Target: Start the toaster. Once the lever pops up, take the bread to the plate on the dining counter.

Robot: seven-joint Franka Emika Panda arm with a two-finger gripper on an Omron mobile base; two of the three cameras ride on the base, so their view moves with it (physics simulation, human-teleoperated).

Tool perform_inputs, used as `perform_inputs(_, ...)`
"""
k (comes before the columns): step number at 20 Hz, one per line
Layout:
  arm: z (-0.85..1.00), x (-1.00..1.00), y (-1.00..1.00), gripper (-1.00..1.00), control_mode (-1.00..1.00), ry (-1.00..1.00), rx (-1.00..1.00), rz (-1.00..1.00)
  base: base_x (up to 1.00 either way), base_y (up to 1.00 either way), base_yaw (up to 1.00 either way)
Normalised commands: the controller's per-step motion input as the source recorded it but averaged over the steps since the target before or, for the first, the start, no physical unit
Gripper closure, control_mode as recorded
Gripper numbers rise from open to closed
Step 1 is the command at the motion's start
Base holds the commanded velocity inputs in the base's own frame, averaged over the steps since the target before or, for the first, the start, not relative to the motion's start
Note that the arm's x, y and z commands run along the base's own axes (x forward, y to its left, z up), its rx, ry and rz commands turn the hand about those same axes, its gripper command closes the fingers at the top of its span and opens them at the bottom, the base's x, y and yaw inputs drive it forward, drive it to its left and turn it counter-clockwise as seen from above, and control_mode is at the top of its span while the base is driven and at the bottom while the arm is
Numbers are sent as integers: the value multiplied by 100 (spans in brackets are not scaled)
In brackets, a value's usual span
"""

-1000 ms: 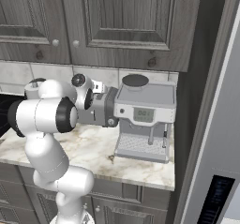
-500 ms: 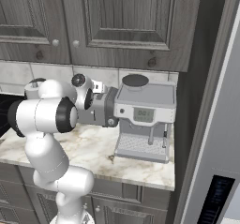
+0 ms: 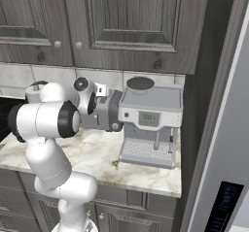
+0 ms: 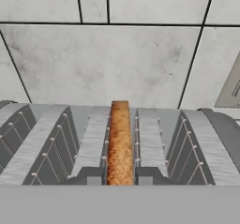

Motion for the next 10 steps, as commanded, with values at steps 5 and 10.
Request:
perform_inputs(5, 14, -4, 0, 100, -100, -14, 0, 0, 0, 0, 0)
perform_inputs(10, 22, -8, 0, 100, -100, -15, 0, 0, 0, 0, 0)
